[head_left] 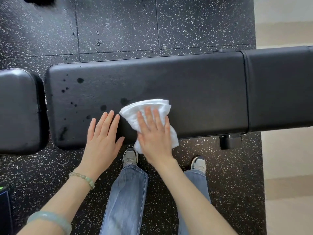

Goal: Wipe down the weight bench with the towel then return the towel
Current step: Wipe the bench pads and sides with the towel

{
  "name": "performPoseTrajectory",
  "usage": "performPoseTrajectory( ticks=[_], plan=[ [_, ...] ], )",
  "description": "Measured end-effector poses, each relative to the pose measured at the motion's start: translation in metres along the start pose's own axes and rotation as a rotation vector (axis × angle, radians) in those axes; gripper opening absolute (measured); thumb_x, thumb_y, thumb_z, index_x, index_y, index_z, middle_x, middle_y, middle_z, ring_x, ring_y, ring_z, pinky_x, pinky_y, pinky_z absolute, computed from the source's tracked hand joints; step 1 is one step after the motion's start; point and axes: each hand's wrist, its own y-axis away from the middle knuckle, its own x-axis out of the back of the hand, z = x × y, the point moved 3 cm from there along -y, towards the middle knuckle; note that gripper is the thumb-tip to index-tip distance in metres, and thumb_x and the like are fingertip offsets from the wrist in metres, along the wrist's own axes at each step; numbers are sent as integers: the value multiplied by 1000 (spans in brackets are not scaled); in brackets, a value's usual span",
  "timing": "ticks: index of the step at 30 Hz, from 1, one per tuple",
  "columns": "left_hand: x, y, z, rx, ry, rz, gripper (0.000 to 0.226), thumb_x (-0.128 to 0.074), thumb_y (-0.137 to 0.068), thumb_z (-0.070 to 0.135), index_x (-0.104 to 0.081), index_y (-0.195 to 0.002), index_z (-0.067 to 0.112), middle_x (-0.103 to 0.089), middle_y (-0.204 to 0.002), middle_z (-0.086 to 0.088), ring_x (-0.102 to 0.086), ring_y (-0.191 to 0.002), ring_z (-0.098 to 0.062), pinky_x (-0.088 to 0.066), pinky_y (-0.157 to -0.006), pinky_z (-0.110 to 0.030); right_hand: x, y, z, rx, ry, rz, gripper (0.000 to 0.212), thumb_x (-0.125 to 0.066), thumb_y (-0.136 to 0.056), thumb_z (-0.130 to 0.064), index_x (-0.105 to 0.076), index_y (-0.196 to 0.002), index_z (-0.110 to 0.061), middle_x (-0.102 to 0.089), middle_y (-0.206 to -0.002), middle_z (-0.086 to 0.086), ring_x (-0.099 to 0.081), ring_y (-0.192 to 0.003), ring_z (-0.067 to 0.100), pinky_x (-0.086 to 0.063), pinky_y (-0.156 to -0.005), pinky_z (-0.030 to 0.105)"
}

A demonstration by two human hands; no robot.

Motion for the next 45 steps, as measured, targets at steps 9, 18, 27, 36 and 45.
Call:
performPoseTrajectory(
  ticks=[9, 18, 27, 36, 45],
  plan=[
    [1, 0, -6, 52, 13, -7, 64, -49, -96, 40, -32, -145, 3, -31, -151, -17, -26, -141, -32, -14, -117, -51, 16, 7, 83, -381, -47, 83, 54, -26, -99, -37, -22, -150, -20, -18, -156, 13, -14, -143, 33, -13, -112, 56],
    [7, -14, -42, 82, 64, -2, 83, -64, -84, 44, -30, -145, 0, -29, -153, -18, -23, -142, -31, -12, -117, -50, 0, -55, -35, -10, 7, 11, 57, -32, -93, -34, -25, -148, -20, -27, -154, 11, -22, -142, 31, -15, -112, 54],
    [13, -45, -73, 0, 29, -143, 104, -43, -73, 69, -21, -150, 3, -19, -158, -12, -12, -146, -24, -2, -117, -49, 20, -176, -41, -109, 19, 7, 56, -20, -93, -35, -35, -146, -20, -28, -154, 7, -21, -143, 29, -5, -112, 50],
    [17, -48, -80, -38, 23, -180, 114, -75, -65, 59, -23, -149, 2, -21, -157, -12, -12, -145, -25, 1, -117, -47, -2, -30, -51, -19, 67, 5, 55, -34, -94, -27, -31, -147, -15, -24, -154, 12, -20, -143, 31, -21, -110, 55],
    [14, -46, -76, -58, 13, -144, 106, -63, -71, 62, -24, -149, 2, -22, -157, -13, -14, -145, -26, -4, -117, -49, 12, -129, -41, -20, 29, 89, 53, -40, -90, -29, -44, -140, -13, -41, -147, 13, -34, -136, 33, -19, -109, 53]
  ],
)
